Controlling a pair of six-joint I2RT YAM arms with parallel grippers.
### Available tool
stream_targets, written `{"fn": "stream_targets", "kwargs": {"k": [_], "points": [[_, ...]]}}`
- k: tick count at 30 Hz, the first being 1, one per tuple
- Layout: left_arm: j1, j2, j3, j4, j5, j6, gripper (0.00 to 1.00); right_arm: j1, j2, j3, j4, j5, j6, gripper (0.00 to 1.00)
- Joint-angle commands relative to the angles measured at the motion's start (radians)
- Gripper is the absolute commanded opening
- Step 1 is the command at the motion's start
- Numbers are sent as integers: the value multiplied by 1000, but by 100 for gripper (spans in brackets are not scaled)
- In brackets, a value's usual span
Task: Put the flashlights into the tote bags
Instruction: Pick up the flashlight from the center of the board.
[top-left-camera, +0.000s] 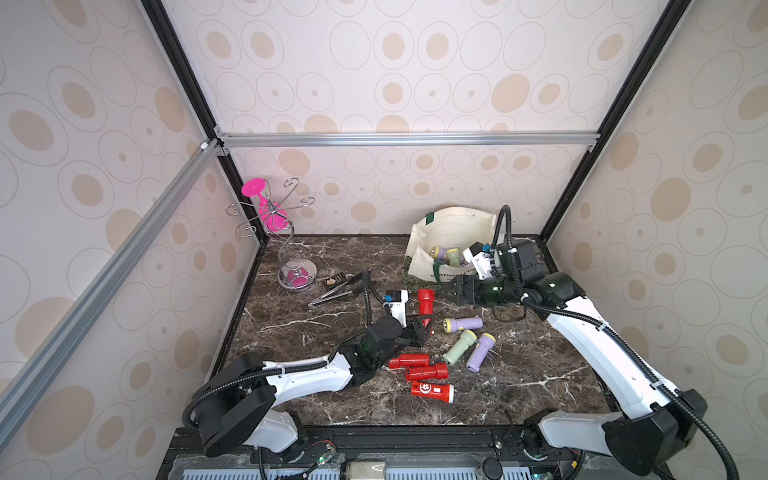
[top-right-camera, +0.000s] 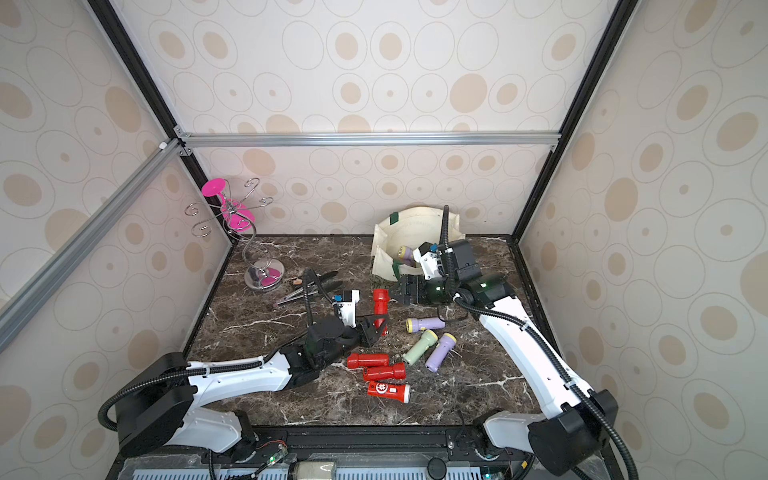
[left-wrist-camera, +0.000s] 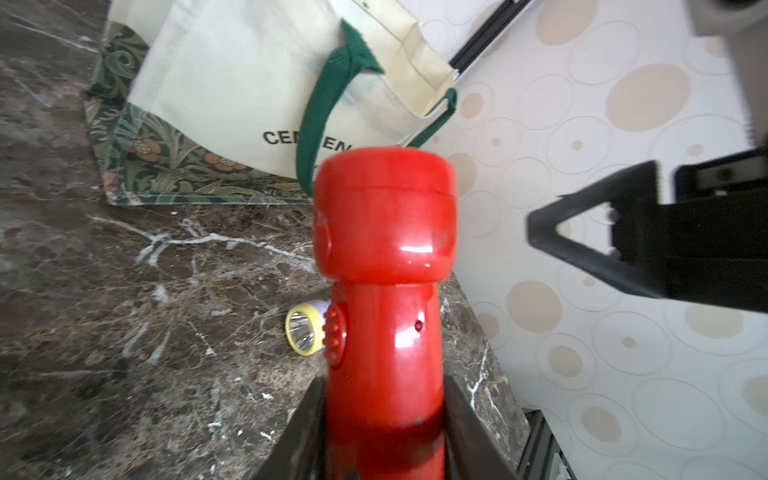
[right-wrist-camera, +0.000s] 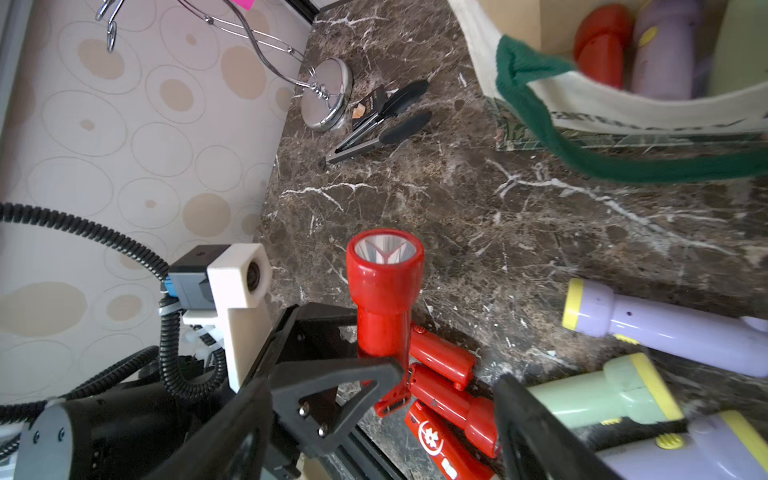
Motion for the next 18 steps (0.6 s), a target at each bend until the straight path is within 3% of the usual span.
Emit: {"fn": "stream_targets", "kwargs": {"k": [1, 12, 18], "points": [[-11, -21, -6, 162, 61, 32, 13, 6, 18, -12, 53, -76, 37, 86], [-34, 25, 34, 200, 93, 35, 13, 12, 62, -30, 85, -107, 56, 85], [-40, 43, 47, 202, 97, 34, 12, 15, 60, -44, 87, -114, 55, 76]]}}
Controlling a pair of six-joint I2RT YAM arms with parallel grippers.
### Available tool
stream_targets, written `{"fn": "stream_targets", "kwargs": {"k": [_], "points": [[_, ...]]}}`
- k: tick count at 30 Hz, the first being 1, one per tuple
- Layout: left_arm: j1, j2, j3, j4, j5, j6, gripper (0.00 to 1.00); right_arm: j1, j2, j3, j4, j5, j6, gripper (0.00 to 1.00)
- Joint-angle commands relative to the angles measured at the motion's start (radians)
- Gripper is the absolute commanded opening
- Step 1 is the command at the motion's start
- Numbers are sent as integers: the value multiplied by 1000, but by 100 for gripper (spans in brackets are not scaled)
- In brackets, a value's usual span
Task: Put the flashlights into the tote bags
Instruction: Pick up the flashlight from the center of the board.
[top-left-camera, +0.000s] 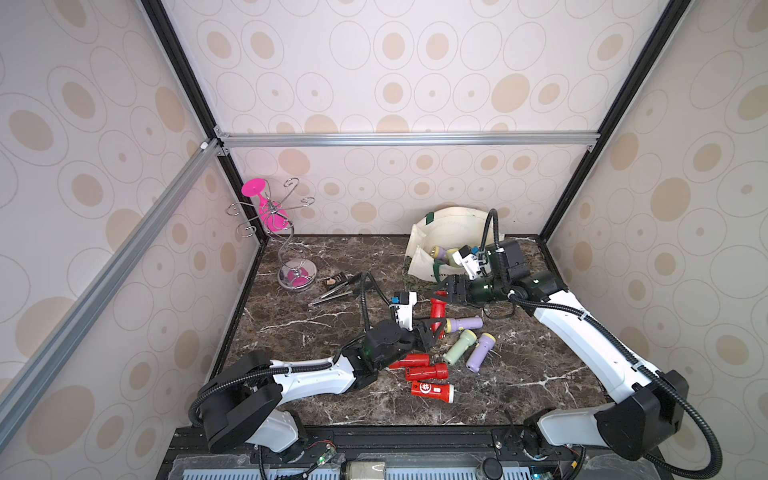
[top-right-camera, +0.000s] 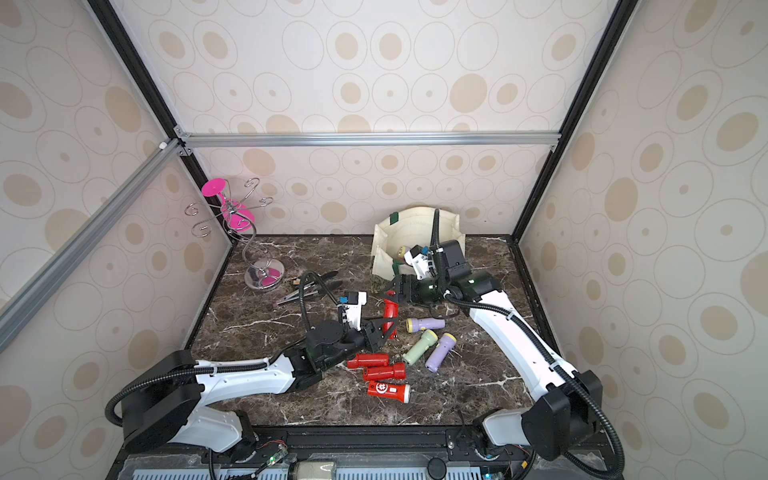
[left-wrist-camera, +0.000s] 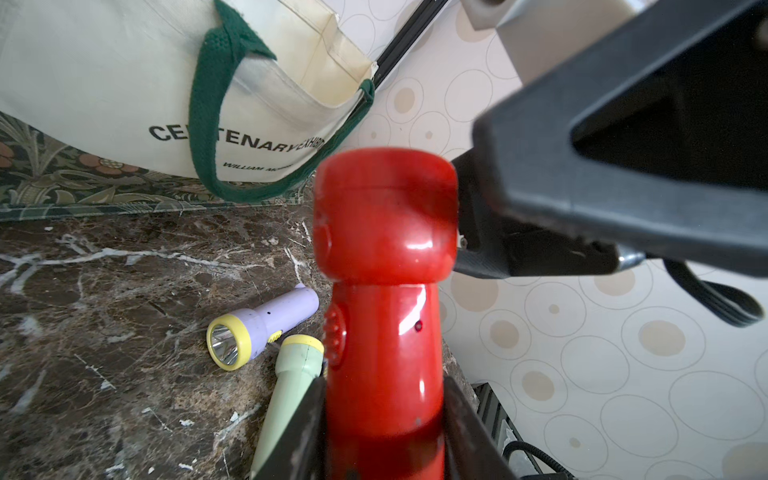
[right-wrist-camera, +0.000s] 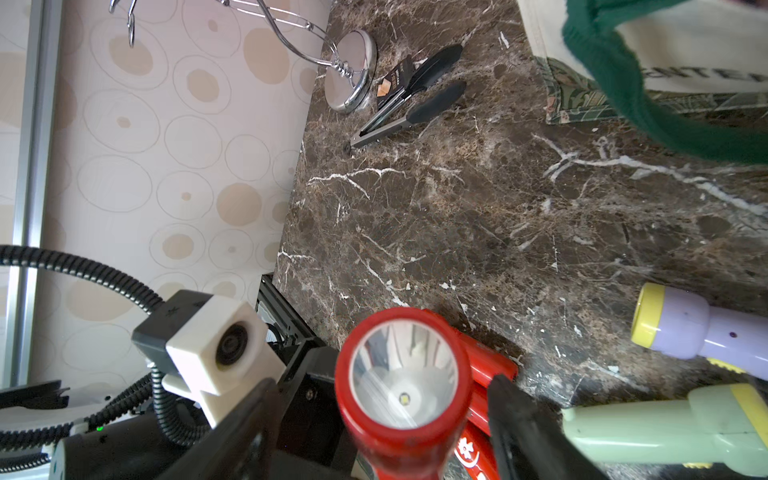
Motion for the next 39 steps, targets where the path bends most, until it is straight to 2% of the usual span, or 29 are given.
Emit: {"fn": "stream_targets", "kwargs": {"k": [1, 7, 18, 30, 32, 37, 39], "points": [[-9, 6, 52, 64, 11, 20, 12, 8, 1, -19, 14, -18, 0, 74], [-11, 11, 55, 63, 10, 22, 12, 11, 7, -17, 21, -29, 4, 65], [-12, 9, 64, 51, 13, 29, 11, 22, 23, -26, 17, -24, -5, 68], [-12, -5, 57, 29, 1, 36, 10, 24, 22, -10, 7, -6, -14, 32], [-13, -9, 57, 24, -4, 35, 17, 23, 20, -1, 3, 0, -22, 24], [-12, -12, 56, 0, -17, 38, 59, 24, 20, 42, -34, 29, -58, 5], [-12, -12, 59, -12, -20, 37, 70, 24, 20, 66, -53, 47, -81, 0]]}}
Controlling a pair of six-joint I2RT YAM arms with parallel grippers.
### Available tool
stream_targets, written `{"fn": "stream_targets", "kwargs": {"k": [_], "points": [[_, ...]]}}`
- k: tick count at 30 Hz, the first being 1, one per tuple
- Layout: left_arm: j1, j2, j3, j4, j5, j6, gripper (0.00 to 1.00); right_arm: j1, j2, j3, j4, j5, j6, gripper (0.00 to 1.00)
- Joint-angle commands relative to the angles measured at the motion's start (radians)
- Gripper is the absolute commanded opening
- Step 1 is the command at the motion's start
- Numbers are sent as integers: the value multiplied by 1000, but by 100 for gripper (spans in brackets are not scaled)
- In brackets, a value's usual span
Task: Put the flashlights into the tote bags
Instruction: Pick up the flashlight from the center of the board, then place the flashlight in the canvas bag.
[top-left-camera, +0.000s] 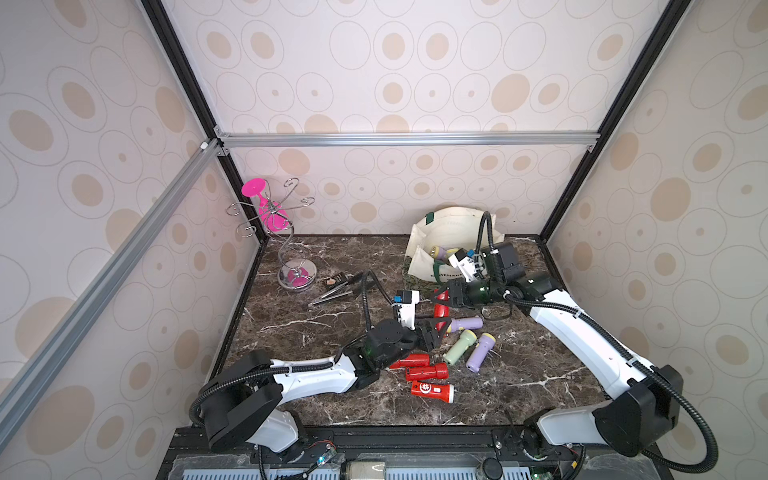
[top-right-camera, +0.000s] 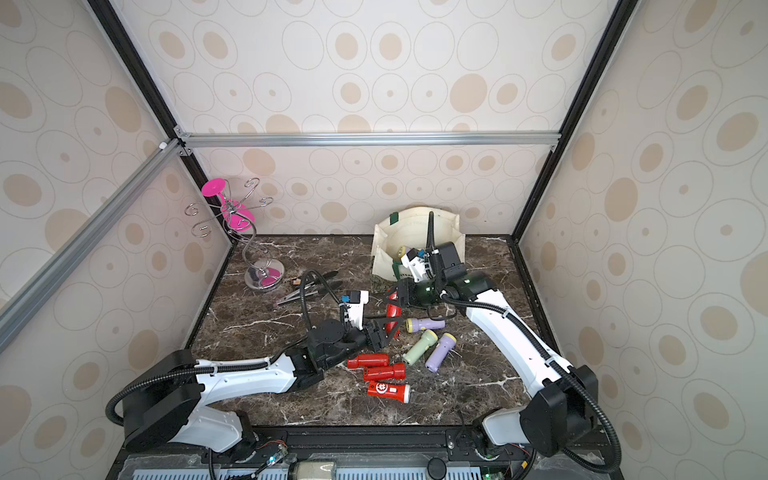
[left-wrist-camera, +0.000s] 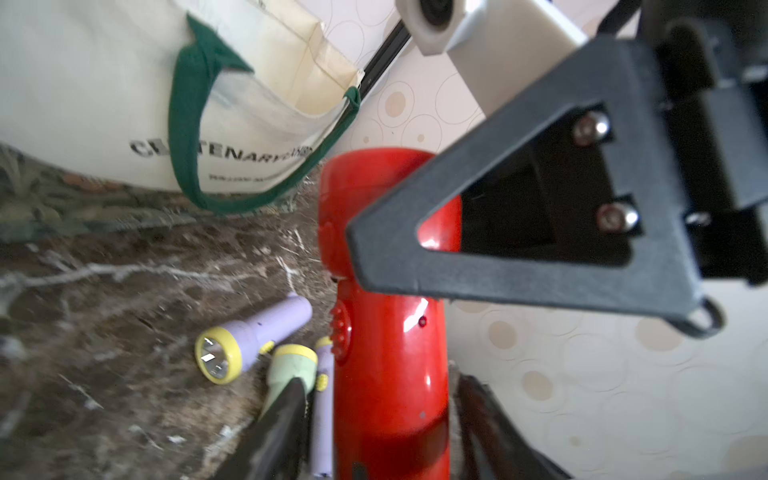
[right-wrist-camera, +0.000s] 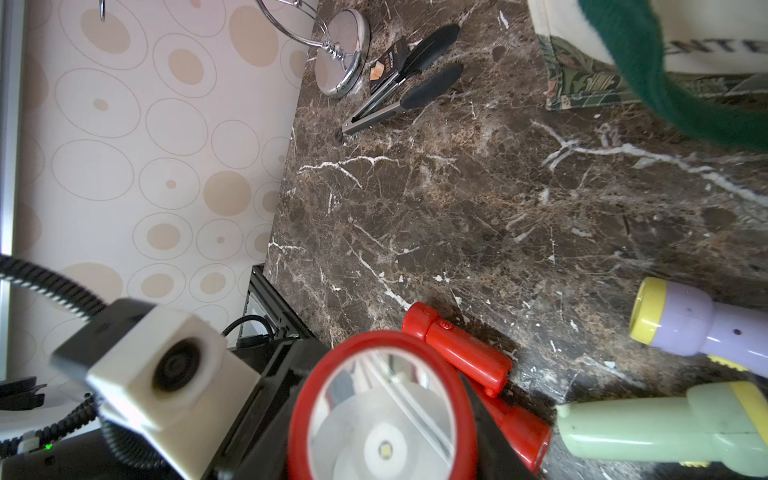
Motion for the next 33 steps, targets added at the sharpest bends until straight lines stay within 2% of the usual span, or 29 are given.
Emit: {"fn": "stream_targets", "kwargs": {"k": [1, 5, 13, 23, 33], "points": [[-6, -15, 44, -26, -14, 18, 75, 8, -1, 69, -40, 33, -53, 0], [-6, -13, 82, -131, -33, 36, 87, 8, 2, 133, -88, 94, -102, 0], [-7, -40, 118, -264, -104, 58, 96, 0, 68, 312, -180, 219, -158, 0], [-6, -32, 168, -434, -143, 68, 98, -70, 177, 489, -171, 263, -135, 0], [-6, -69, 142, -389, -160, 76, 98, -180, 279, 604, -145, 295, -90, 0]]}}
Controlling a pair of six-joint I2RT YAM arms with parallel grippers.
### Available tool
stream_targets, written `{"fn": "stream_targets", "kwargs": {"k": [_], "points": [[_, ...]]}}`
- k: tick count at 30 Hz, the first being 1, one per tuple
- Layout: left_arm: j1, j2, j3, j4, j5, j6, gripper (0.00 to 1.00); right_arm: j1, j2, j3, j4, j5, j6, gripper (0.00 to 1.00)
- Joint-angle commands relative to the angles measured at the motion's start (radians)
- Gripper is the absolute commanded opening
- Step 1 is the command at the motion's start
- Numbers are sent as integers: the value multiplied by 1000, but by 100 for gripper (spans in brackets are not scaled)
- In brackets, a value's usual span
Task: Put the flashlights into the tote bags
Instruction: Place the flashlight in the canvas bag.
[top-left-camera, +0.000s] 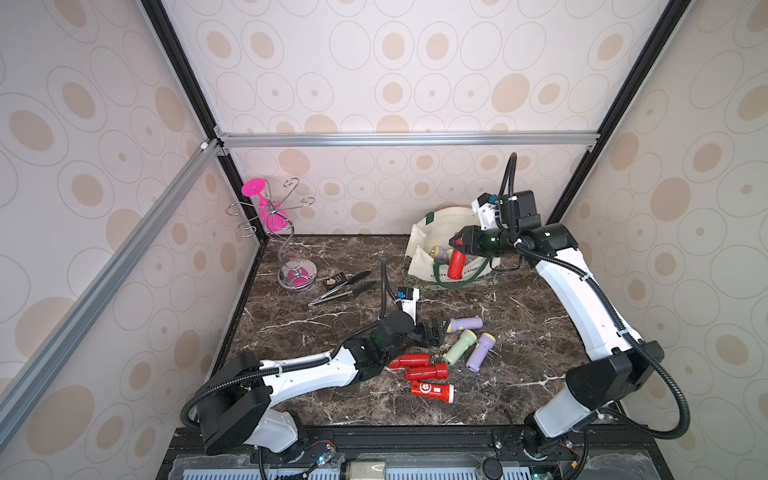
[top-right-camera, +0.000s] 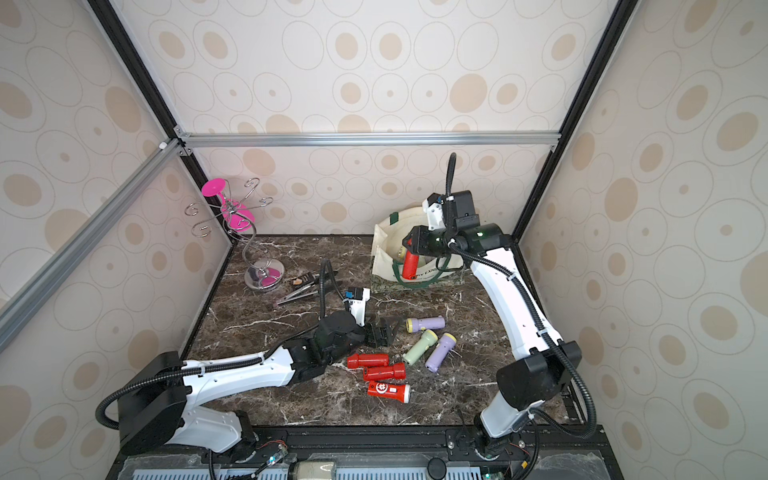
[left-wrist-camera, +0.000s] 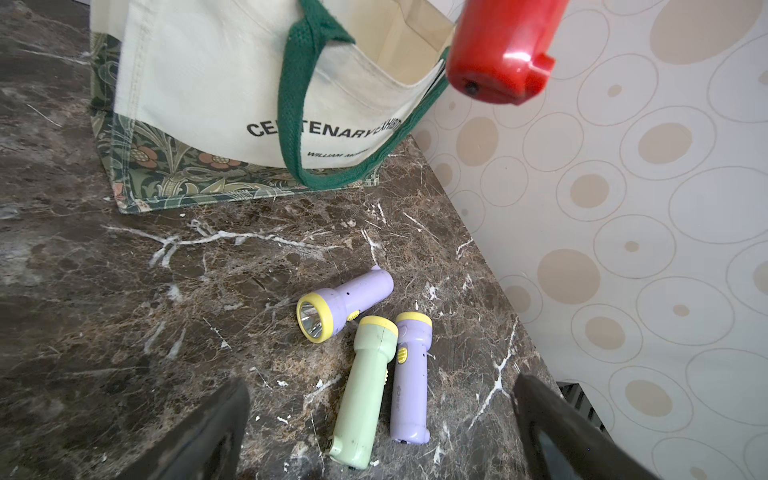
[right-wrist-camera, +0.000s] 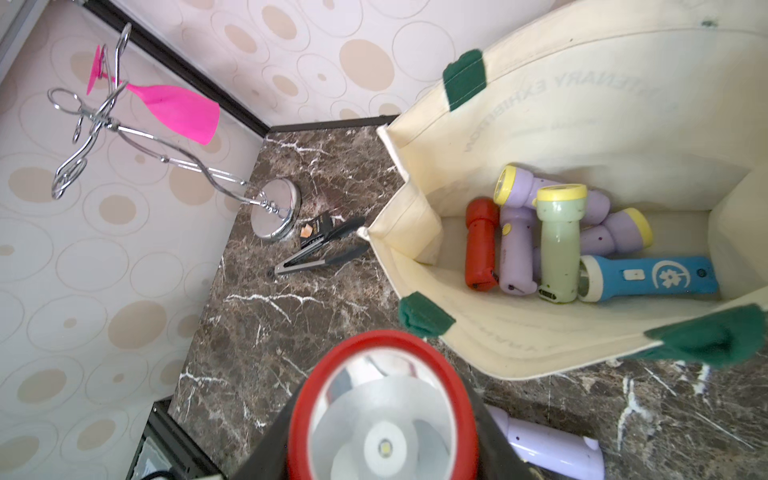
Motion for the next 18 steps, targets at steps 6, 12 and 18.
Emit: {"fn": "stream_targets", "kwargs": {"k": [6, 12, 18], "points": [[-6, -17, 48, 31, -8, 50, 99, -80, 59, 54, 53, 22, 40, 0], [-6, 8, 56, 43, 8, 42, 99, -96, 138, 98, 82, 24, 53, 0], [-6, 16, 45, 49, 16, 32, 99, -106, 218, 143, 166, 14, 91, 0]]}}
